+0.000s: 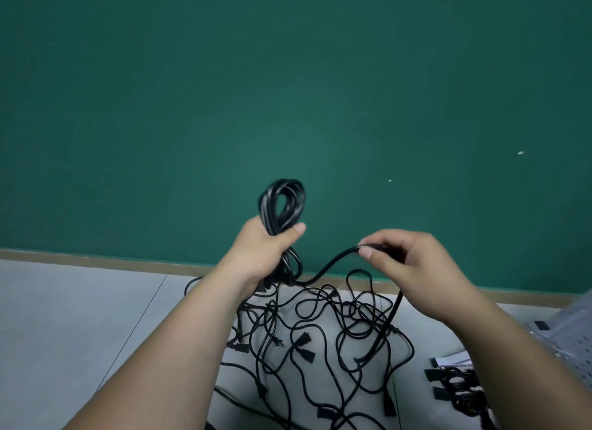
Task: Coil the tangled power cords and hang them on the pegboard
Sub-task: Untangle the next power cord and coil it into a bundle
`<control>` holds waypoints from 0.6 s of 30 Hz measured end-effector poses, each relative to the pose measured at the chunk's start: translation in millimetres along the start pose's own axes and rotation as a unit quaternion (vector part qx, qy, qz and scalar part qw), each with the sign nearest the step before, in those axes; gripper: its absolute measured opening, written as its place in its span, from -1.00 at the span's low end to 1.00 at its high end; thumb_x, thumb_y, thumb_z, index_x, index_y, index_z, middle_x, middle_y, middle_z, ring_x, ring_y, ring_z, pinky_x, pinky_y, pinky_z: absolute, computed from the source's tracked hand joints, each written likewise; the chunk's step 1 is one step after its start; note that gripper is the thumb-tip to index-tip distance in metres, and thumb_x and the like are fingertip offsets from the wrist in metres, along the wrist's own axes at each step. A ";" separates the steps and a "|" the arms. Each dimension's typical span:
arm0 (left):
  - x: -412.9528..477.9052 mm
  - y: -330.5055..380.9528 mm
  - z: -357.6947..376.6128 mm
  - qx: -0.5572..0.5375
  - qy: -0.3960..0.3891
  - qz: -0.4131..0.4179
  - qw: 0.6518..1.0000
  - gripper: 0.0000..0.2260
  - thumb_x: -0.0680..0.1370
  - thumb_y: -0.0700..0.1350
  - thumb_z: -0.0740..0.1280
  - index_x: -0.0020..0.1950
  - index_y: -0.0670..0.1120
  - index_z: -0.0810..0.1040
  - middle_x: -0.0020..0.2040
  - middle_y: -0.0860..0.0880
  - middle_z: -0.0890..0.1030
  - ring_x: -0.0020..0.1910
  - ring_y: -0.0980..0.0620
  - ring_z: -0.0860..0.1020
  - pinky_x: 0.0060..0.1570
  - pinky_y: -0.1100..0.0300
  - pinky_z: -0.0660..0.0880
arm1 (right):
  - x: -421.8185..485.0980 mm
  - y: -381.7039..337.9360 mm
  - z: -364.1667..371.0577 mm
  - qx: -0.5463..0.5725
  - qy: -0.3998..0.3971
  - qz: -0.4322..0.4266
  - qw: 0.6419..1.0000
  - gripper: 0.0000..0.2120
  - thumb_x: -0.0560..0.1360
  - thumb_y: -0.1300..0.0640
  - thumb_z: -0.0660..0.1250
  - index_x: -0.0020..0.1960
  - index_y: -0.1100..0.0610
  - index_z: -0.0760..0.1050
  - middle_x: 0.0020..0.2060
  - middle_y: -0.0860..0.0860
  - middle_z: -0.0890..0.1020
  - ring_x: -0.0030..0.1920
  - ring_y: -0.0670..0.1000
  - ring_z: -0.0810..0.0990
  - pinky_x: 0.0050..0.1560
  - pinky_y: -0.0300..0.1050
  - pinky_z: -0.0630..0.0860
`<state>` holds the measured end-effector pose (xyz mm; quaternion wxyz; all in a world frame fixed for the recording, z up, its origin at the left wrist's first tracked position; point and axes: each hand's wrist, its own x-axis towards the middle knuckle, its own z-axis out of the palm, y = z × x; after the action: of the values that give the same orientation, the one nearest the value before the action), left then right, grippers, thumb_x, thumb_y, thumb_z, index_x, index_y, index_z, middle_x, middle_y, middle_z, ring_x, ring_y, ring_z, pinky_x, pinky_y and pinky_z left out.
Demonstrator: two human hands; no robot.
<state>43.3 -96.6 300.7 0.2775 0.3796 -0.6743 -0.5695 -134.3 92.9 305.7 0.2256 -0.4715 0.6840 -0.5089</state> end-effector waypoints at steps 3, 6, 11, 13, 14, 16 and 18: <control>-9.3 0.2 17.4 0.017 -0.094 -0.013 0.995 -0.85 0.55 0.10 0.54 0.02 0.06 0.72 -0.11 0.16 0.74 -0.04 0.14 0.67 0.13 0.07 0.58 | 1.5 -1.0 6.1 -0.024 0.080 -0.060 0.995 -0.90 0.57 0.10 0.53 -0.01 -0.10 0.74 -0.17 -0.03 0.66 -0.14 0.07 0.60 -0.04 -0.09 0.57; -20.4 3.5 31.8 -0.046 -0.169 -0.050 0.983 -0.80 0.56 0.11 0.52 -0.16 0.05 0.65 -0.30 0.06 0.56 -0.37 0.05 0.52 -0.24 0.09 0.57 | 2.3 -4.7 7.1 -0.092 0.134 -0.113 0.980 -0.89 0.53 0.03 0.55 0.02 -0.17 0.74 -0.24 -0.10 0.55 -0.26 0.01 0.50 -0.20 -0.13 0.49; -28.5 8.6 44.9 -0.123 -0.200 -0.052 0.971 -0.78 0.47 0.17 0.51 -0.16 0.04 0.66 -0.21 -0.03 0.53 -0.38 0.07 0.51 -0.38 0.16 0.53 | 0.5 -9.6 3.4 -0.145 0.192 -0.134 0.961 -0.85 0.51 0.00 0.58 0.06 -0.14 0.72 -0.20 -0.13 0.56 -0.31 -0.06 0.44 -0.29 -0.24 0.36; -30.3 7.7 48.4 -0.097 -0.232 -0.015 0.968 -0.89 0.53 0.08 0.50 -0.11 0.06 0.69 -0.24 0.15 0.62 -0.31 0.20 0.59 -0.22 0.23 0.54 | -0.2 -13.6 1.5 -0.156 0.189 -0.158 0.956 -0.82 0.48 0.04 0.61 0.06 -0.09 0.72 -0.18 -0.14 0.58 -0.25 -0.12 0.50 -0.25 -0.30 0.35; -32.6 8.0 50.1 -0.084 -0.254 -0.004 0.964 -0.94 0.57 0.00 0.49 -0.02 0.04 0.70 -0.20 0.18 0.68 -0.22 0.24 0.64 -0.13 0.27 0.55 | -0.6 -15.4 1.7 -0.163 0.182 -0.172 0.954 -0.80 0.46 0.05 0.63 0.06 -0.07 0.72 -0.16 -0.15 0.59 -0.20 -0.13 0.53 -0.20 -0.33 0.36; -35.8 5.6 54.3 -0.053 -0.294 0.002 0.954 -0.85 0.60 -0.10 0.50 0.15 -0.01 0.68 -0.06 0.18 0.73 -0.02 0.25 0.67 0.04 0.31 0.56 | -0.6 -17.3 4.2 -0.176 0.160 -0.184 0.954 -0.77 0.43 0.03 0.65 0.06 -0.07 0.72 -0.11 -0.19 0.59 -0.09 -0.13 0.60 -0.11 -0.29 0.43; -38.7 0.8 60.4 -0.026 -0.322 0.001 0.947 -0.83 0.59 -0.13 0.52 0.16 -0.07 0.67 0.00 0.10 0.72 0.05 0.13 0.67 0.14 0.20 0.57 | -0.7 -16.2 7.8 -0.194 0.145 -0.176 0.954 -0.75 0.41 -0.02 0.66 0.05 -0.11 0.70 -0.08 -0.21 0.59 -0.03 -0.11 0.63 -0.05 -0.13 0.55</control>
<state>16.0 -30.8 291.8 0.0563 0.1682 -0.7131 -0.6782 -121.2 89.2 317.4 -0.0647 -0.5406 0.7010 -0.4606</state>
